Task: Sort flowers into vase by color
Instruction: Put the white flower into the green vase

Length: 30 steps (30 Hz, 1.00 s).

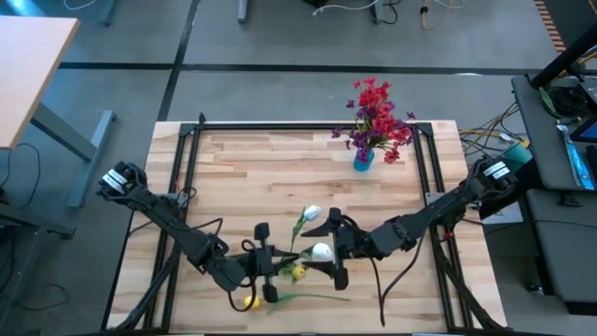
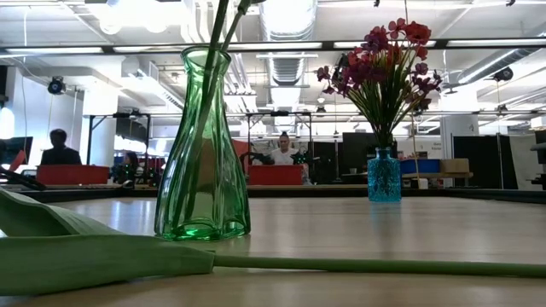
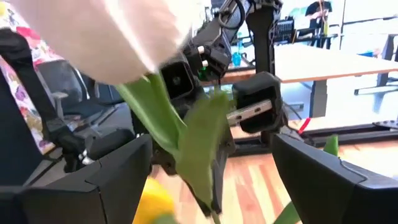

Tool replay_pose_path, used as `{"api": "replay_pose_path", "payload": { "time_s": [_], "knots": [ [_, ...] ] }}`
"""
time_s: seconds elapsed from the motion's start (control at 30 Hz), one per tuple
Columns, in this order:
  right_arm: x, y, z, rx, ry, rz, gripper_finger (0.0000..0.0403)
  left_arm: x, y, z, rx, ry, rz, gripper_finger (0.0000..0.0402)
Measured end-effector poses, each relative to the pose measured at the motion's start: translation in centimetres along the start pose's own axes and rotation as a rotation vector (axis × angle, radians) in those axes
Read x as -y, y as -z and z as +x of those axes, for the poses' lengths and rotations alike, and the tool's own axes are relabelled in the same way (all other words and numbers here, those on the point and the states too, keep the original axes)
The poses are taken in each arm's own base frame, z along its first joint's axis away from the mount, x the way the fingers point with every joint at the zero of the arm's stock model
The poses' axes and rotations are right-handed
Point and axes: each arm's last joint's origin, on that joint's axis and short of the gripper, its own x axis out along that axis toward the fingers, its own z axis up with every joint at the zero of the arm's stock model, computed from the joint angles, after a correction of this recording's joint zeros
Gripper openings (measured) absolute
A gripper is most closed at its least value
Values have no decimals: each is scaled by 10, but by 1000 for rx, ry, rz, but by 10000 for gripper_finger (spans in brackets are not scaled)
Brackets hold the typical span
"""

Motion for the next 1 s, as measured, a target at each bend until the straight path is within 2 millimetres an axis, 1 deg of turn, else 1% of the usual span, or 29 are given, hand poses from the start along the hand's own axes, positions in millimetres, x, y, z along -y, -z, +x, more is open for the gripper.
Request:
{"api": "replay_pose_path", "payload": {
  "time_s": [0.1,0.4,0.57,1.0],
  "knots": [
    [-1,1,-1,-20,-2,19,325,3,4,-3,-6,9,-20,0],
    [-2,-1,-8,-69,-5,51,325,8,21,-12,-6,-59,-59,0],
    [0,-2,-13,-120,8,94,325,9,24,-15,-8,-53,-96,0],
    [-1,6,-23,-264,46,210,325,9,26,-15,1,-78,-174,0]
  ]
}}
